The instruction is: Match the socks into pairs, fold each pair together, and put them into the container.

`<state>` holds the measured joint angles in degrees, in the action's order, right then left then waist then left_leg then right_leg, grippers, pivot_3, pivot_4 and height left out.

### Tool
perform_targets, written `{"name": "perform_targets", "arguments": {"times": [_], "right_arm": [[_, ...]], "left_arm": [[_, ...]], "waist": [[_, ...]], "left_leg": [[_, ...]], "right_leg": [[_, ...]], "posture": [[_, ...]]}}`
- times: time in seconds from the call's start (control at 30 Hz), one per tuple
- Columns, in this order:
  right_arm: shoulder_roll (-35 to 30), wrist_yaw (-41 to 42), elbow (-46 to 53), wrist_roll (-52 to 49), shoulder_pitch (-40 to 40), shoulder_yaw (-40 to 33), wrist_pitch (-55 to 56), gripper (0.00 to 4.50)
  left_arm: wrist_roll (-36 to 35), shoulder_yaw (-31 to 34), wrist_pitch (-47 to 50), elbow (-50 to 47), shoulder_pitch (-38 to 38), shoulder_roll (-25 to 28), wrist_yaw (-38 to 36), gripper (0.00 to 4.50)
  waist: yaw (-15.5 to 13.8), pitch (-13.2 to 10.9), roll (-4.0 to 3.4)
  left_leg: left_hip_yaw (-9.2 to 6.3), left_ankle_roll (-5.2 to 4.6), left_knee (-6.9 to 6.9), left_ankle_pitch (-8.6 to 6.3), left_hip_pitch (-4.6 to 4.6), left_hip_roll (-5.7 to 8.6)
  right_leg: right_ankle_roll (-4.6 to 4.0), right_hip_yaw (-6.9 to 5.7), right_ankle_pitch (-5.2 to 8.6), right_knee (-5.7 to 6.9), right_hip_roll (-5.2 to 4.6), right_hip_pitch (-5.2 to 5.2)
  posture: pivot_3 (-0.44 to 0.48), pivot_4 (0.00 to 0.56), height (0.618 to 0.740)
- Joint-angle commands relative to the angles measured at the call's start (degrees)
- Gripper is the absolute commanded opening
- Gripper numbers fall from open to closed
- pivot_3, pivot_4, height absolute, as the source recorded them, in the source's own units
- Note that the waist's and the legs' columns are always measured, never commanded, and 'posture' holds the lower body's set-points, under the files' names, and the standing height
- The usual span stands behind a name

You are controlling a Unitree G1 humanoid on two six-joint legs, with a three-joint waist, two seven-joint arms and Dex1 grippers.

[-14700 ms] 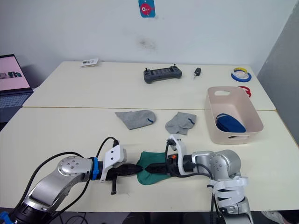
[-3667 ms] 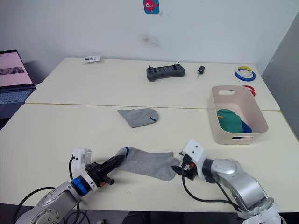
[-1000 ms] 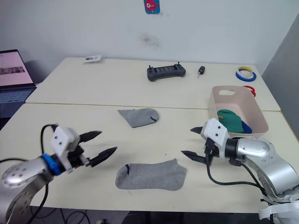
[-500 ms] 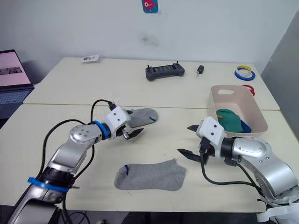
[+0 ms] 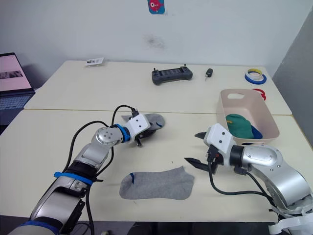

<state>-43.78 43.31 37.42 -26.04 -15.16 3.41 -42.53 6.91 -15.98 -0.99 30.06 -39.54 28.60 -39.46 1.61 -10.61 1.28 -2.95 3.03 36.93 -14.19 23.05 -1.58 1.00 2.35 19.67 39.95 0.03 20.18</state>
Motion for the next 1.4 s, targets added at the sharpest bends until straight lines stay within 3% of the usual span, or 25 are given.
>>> {"name": "perform_targets", "arguments": {"times": [0.03,0.07,0.1,0.37,0.53,0.8,1.0,1.13,1.4], "right_arm": [[-0.3,-0.5,1.9,-0.1,-0.3,-1.0,0.5,4.50],[-0.3,-0.5,1.8,-0.1,-0.4,-0.9,0.6,4.50],[-0.3,-0.5,1.8,0.0,-0.3,-0.9,0.7,4.50],[-0.5,0.0,1.1,0.9,-0.4,-0.2,1.9,4.50],[-0.5,0.4,0.6,1.4,-0.2,0.1,2.6,4.50],[-0.5,1.3,-0.2,2.2,-0.4,0.2,3.6,4.50],[-0.5,1.4,-0.1,2.6,-0.2,0.1,3.8,4.50],[-0.3,1.3,-0.1,3.0,0.2,0.4,4.1,4.50],[-0.2,1.5,-0.3,3.4,0.0,1.1,4.8,4.50]], "left_arm": [[-0.1,2.1,-1.4,-0.3,-0.6,0.2,0.4,0.42],[-0.2,2.2,-1.4,-0.8,-0.3,0.4,0.2,0.05],[-0.2,2.3,-1.4,-1.2,0.0,0.5,0.1,0.02],[-13.0,12.7,4.5,-16.7,5.5,-1.0,-1.1,0.02],[-19.1,16.0,9.1,-24.4,8.1,-2.0,-2.0,0.02],[-38.1,20.1,26.4,-41.5,11.1,-4.2,-3.6,0.02],[-51.8,26.9,38.8,-44.4,10.4,-7.0,3.8,0.02],[-54.9,29.8,42.2,-43.1,14.4,-8.9,8.4,0.02],[-52.4,30.7,40.3,-42.7,22.5,-11.8,14.9,0.02]], "waist": [[0.0,0.0,0.00],[0.0,0.0,0.00],[0.0,0.0,0.00],[0.0,0.0,0.00],[0.0,0.0,0.00],[0.0,0.0,0.00],[0.0,0.0,0.00],[0.1,0.0,0.00],[0.0,0.0,0.00]], "left_leg": [[0.00,0.00,0.00,0.00,0.00,0.00],[0.00,0.00,0.00,0.00,0.01,0.00],[-0.01,0.00,0.00,0.00,0.01,0.00],[-0.06,0.02,0.00,0.01,0.02,-0.06],[-0.03,0.03,0.02,0.01,0.00,-0.03],[-0.07,0.03,0.02,0.02,0.01,-0.04],[-0.09,0.02,0.03,0.01,-0.03,-0.04],[-0.08,0.03,0.02,0.02,-0.04,-0.04],[-0.12,0.04,0.03,0.02,-0.04,-0.02]], "right_leg": [[0.00,0.01,0.00,0.00,0.00,0.01],[0.00,0.01,0.00,0.00,0.00,0.01],[0.00,0.00,0.00,0.00,-0.01,0.01],[0.00,0.02,0.00,0.00,-0.14,0.00],[0.00,0.02,0.00,0.00,-0.18,-0.02],[0.00,0.04,0.00,0.00,-0.17,-0.04],[0.01,0.04,0.00,-0.01,-0.16,-0.08],[0.01,0.05,0.00,-0.02,-0.16,-0.08],[0.00,0.09,0.00,-0.04,-0.17,-0.11]], "posture": [[0.000,0.150,0.740],[0.000,0.150,0.740],[0.000,0.150,0.740],[0.000,0.150,0.740],[0.000,0.150,0.740],[0.000,0.150,0.740],[0.000,0.150,0.740],[0.000,0.150,0.740],[0.000,0.150,0.740]]}}
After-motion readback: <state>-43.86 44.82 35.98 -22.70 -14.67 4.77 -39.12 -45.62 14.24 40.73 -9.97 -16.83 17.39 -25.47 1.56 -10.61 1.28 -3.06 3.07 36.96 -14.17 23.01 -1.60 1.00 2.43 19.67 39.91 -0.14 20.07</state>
